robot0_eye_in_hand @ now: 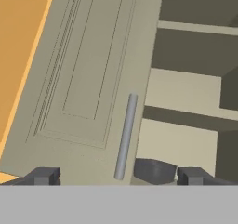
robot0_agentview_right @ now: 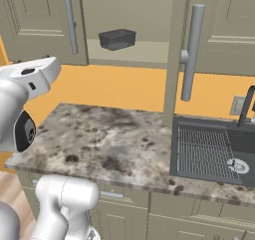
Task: Retrieve the tupperware from the cabinet, then place the raw meat into the tupperware to avoid contamination.
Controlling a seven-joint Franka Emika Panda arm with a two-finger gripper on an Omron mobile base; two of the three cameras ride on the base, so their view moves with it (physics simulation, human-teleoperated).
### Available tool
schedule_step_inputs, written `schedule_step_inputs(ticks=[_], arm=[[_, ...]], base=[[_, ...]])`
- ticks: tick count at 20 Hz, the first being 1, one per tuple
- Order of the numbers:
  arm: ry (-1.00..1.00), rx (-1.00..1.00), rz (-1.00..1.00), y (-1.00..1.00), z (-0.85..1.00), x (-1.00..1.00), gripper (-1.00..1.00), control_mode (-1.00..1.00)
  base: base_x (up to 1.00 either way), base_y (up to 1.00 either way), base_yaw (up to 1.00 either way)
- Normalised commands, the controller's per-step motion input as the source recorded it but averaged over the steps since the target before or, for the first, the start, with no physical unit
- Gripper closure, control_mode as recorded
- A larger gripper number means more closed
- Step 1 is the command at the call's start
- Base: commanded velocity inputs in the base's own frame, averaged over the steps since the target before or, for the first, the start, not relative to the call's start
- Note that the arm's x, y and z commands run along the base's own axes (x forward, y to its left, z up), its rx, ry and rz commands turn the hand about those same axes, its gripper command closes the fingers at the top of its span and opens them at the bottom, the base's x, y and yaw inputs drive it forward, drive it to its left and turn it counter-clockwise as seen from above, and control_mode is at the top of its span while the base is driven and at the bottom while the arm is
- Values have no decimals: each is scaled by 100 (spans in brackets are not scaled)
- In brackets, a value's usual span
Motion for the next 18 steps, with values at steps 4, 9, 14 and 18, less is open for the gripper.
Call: schedule_step_inputs(ticks=[4, 9, 14, 18], arm=[[0, 5, 0, 0, 0, 18, -100, -100], [0, 0, 0, 1, 0, 19, -100, -100], [0, 0, 0, 1, 0, 26, -100, -100], [0, 0, 0, 0, 0, 26, -100, -100]], base=[[0, 0, 0], [0, 0, 0], [0, 0, 0], [0, 0, 0]])
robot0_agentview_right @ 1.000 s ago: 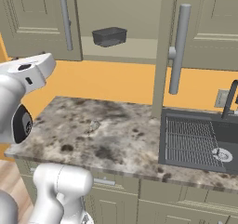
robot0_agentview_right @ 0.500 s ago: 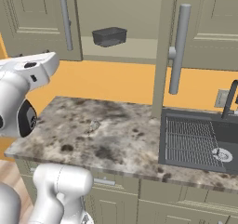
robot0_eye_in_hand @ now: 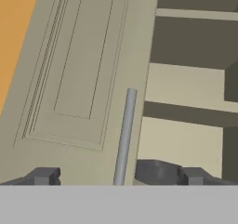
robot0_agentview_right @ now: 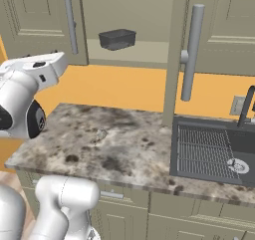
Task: Retrieve the tupperware from the cabinet, then place the raw meat into the tupperware to avoid contamination.
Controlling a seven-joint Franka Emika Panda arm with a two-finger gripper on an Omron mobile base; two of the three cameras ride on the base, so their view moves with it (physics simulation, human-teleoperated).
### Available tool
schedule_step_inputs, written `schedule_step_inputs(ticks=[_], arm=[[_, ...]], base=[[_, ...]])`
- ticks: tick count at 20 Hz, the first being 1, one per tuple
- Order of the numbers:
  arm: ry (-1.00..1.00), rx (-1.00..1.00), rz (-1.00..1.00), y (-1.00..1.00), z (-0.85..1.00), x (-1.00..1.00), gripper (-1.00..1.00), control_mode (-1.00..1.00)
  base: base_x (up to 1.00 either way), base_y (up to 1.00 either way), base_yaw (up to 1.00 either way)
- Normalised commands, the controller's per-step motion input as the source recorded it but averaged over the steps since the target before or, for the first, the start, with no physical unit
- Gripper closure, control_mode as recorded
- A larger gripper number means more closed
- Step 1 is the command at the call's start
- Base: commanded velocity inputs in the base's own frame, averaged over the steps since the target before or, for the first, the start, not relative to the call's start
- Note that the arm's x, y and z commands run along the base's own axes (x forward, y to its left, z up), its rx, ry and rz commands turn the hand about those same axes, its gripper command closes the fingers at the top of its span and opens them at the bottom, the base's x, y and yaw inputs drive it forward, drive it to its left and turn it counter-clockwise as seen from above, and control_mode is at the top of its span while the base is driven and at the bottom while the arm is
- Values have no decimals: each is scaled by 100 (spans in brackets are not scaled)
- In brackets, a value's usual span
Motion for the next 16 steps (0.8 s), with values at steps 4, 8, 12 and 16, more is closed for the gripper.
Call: schedule_step_inputs(ticks=[4, 8, 12, 16], arm=[[0, 0, 0, 6, 0, 24, -100, -100], [0, 0, -1, 14, 0, 25, -100, -100], [0, 0, 0, 5, 0, 24, -100, -100], [0, 0, 0, 0, 0, 22, -100, -100]], base=[[0, 0, 0], [0, 0, 0], [0, 0, 0], [0, 0, 0]])
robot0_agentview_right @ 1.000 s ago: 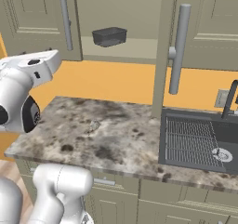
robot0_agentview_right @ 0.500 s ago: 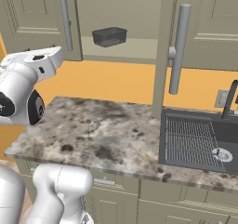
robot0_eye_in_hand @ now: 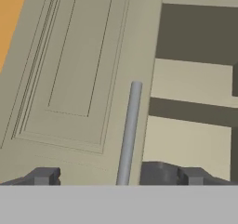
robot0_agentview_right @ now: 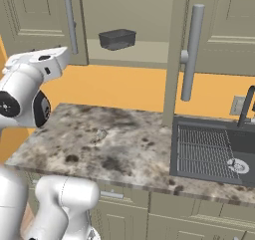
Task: Retrieve the tupperware from the cabinet, then place the raw meat into the tupperware to avoid contamination.
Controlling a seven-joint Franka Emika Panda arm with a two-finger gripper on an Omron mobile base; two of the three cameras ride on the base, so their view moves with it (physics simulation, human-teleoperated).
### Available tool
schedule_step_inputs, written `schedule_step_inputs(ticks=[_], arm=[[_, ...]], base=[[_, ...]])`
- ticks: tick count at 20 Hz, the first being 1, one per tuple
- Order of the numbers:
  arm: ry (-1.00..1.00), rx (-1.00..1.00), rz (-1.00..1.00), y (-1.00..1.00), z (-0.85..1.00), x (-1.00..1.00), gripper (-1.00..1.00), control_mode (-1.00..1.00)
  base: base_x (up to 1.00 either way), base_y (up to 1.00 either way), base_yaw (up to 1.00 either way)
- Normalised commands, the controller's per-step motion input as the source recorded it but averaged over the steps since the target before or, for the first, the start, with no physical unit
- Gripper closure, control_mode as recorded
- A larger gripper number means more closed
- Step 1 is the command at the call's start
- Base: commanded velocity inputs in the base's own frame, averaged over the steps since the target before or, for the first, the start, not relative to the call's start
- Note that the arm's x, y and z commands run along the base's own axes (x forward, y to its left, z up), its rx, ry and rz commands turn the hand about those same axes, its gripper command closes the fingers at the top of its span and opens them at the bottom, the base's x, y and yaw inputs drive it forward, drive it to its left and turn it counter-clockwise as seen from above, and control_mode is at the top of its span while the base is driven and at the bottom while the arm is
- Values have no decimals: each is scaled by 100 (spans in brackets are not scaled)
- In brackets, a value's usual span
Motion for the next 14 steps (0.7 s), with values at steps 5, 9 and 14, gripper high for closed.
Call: schedule_step_inputs(ticks=[5, 9, 14], arm=[[0, 0, 0, 0, 0, 24, -100, -100], [0, 0, 0, 0, 0, 24, -100, -100], [0, 0, 0, 0, -3, 22, -100, -100]], base=[[0, 0, 0], [0, 0, 0], [0, 0, 0]])
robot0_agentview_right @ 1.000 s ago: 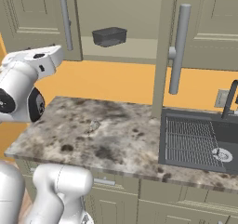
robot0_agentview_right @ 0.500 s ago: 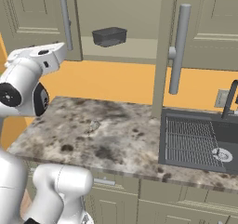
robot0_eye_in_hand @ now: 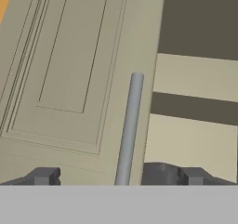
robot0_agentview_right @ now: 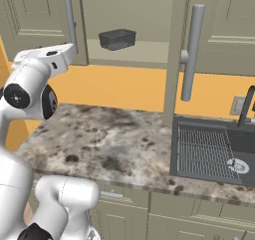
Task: Retrieve the tupperware from the cabinet, then place the raw meat into the tupperware to avoid contamination.
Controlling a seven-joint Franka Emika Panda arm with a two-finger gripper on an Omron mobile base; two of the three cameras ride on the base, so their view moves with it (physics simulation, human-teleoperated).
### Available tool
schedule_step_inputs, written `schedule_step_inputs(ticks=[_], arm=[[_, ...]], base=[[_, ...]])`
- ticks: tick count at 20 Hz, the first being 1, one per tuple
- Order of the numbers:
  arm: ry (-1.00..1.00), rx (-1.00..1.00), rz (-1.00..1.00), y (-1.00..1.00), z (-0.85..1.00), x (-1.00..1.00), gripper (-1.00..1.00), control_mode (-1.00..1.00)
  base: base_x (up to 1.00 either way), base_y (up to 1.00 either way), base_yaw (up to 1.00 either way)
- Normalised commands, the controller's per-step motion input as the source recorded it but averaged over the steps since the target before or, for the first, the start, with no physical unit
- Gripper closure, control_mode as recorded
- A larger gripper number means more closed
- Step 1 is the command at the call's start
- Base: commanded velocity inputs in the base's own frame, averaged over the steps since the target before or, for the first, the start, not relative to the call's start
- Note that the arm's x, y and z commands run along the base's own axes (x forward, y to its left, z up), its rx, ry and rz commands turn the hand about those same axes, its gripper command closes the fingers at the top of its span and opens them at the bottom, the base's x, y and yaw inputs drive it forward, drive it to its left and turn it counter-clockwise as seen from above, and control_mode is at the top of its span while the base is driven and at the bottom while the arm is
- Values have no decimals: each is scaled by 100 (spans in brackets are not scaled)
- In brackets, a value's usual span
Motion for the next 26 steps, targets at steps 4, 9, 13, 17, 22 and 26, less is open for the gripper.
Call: schedule_step_inputs(ticks=[4, 9, 13, 17, 22, 26], arm=[[0, 0, 0, 0, -5, 19, -100, -100], [0, 0, 0, 1, -7, 21, -100, -100], [0, 0, 0, 2, -8, 23, -100, -100], [0, 0, 0, 3, -8, 24, -100, -100], [0, 0, 0, 2, -7, 23, -100, -100], [0, 0, 0, 3, -7, 23, -100, -100]], base=[[0, 0, 0], [0, 0, 0], [0, 0, 0], [0, 0, 0], [0, 0, 0], [0, 0, 0]])
